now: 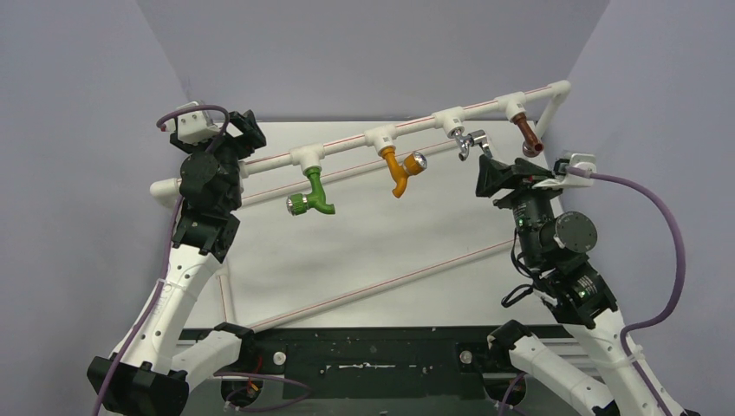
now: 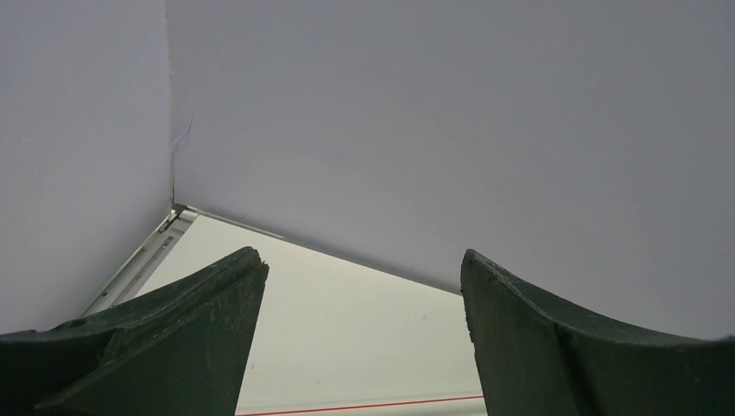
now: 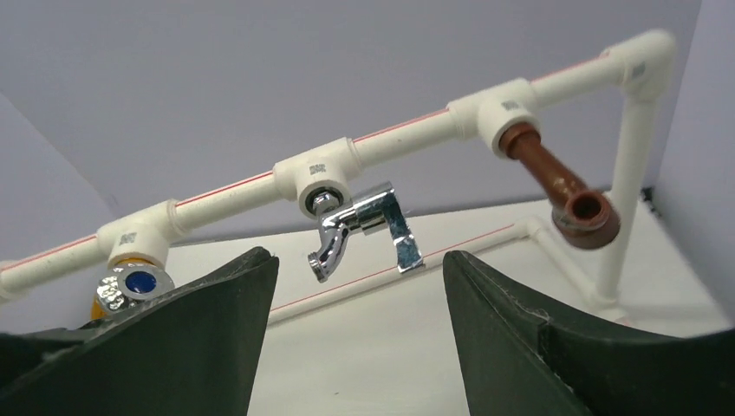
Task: Install the water faucets
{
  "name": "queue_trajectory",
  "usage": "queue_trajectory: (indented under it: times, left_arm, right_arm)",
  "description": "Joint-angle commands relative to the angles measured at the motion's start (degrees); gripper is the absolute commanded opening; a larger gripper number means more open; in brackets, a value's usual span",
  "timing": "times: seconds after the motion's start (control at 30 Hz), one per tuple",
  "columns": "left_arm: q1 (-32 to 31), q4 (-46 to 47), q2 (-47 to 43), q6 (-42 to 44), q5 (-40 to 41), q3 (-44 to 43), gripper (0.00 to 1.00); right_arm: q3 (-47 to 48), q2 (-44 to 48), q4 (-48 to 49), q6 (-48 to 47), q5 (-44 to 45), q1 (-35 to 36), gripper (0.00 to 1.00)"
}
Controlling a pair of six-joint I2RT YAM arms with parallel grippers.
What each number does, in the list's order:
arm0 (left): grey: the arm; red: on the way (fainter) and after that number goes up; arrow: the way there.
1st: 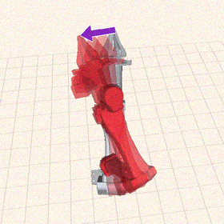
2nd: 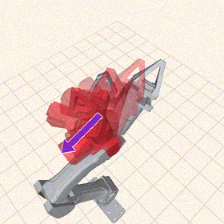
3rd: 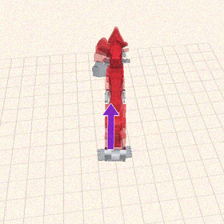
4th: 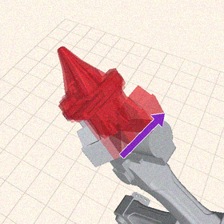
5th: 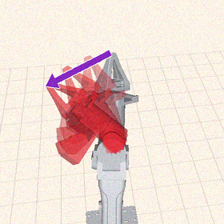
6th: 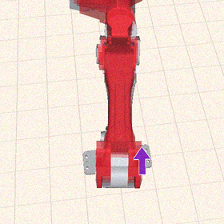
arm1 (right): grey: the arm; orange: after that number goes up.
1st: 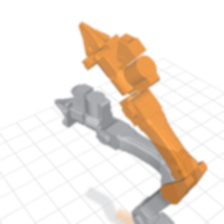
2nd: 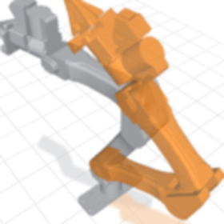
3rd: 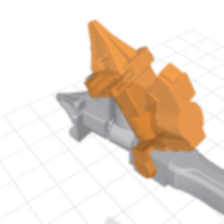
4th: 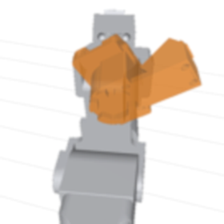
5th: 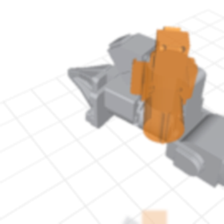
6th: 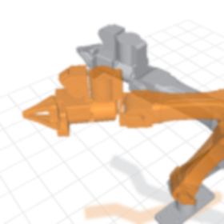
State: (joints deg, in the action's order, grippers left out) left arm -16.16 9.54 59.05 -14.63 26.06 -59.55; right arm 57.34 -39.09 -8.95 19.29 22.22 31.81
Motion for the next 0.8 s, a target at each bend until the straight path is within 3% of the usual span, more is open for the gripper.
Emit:
queue_trajectory:
  times: [0.0,0.33,0.63,0.77]
  left_arm:
    - [-1.68,-19.16,1.89,-0.66,-1.98,5.83,0.8]
    - [-1.96,-19.16,1.63,-0.65,-1.94,5.78,0.8]
    - [-2.11,-19.12,1.51,-0.59,-1.9,5.8,0.8]
    - [-2.29,-19.09,1.34,-0.57,-1.82,5.76,0.8]
  right_arm:
    - [4.1,0.05,1.55,-28.26,-6.25,-0.44,0.71]
    - [3.69,0.0,-4.23,-63.59,-13.68,-0.24,0.77]
    - [-0.65,-0.24,-5.88,-85.31,-11.97,3.68,0.8]
    - [-2.88,-0.9,-1.94,-92.73,-11.29,4.48,0.79]
